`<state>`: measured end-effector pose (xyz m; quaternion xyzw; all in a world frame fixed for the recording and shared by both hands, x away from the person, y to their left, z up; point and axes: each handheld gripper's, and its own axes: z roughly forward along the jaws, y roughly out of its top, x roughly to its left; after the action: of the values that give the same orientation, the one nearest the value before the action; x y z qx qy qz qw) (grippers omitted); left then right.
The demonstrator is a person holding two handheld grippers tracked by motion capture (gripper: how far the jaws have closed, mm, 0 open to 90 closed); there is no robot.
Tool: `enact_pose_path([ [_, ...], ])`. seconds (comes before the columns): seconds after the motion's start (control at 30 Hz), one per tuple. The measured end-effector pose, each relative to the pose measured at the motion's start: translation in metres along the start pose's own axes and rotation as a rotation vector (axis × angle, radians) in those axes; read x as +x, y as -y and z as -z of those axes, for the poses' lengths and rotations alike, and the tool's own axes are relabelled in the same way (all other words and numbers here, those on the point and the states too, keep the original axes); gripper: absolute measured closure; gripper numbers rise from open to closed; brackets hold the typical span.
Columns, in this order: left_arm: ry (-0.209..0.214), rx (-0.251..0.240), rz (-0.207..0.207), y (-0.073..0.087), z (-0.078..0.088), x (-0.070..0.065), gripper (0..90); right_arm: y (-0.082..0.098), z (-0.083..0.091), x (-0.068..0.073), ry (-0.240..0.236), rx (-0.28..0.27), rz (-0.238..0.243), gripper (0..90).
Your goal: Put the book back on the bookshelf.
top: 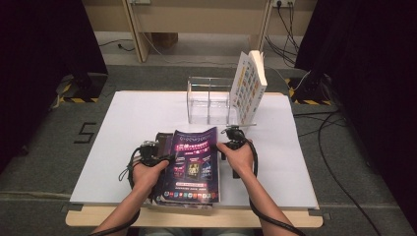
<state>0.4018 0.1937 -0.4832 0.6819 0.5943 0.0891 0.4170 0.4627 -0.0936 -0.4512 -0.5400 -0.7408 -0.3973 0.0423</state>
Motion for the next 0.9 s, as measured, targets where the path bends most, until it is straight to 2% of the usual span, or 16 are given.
enact_pose_path([
  [0.1,0.006,0.001,0.005,0.0,0.0,0.001,72.1,-0.007,-0.005,0.008,0.014,0.038,0.033,69.1],
  [0.17,0.005,0.001,-0.001,0.0,0.0,0.001,72.0,-0.01,-0.012,0.008,0.034,0.067,0.051,72.8],
  [0.23,0.004,0.001,-0.007,0.0,0.0,0.001,71.8,-0.01,-0.015,0.007,0.034,0.083,0.025,77.1],
  [0.33,0.006,-0.001,-0.009,0.0,0.001,0.002,70.6,-0.009,-0.012,0.009,0.009,0.05,-0.008,79.8],
  [0.47,0.003,-0.027,-0.041,0.001,0.002,0.003,67.8,-0.007,-0.007,0.014,-0.008,0.01,-0.013,81.7],
  [0.5,0.005,-0.067,-0.05,0.002,0.007,0.004,65.1,-0.007,0.0,0.019,-0.017,-0.033,-0.004,82.6],
  [0.57,0.015,-0.098,-0.052,0.003,0.015,0.005,61.9,-0.007,0.006,0.023,-0.025,-0.056,0.006,82.9],
  [0.63,0.013,-0.107,-0.057,0.005,0.019,0.006,60.9,-0.007,0.01,0.026,-0.021,-0.069,0.02,82.9],
  [0.67,0.008,-0.129,-0.059,0.008,0.028,0.009,60.8,-0.008,0.018,0.029,-0.005,-0.096,0.046,83.1],
  [0.9,-0.006,-0.176,-0.072,0.025,0.048,0.021,60.4,-0.012,0.044,0.031,0.026,-0.196,0.069,83.1],
])
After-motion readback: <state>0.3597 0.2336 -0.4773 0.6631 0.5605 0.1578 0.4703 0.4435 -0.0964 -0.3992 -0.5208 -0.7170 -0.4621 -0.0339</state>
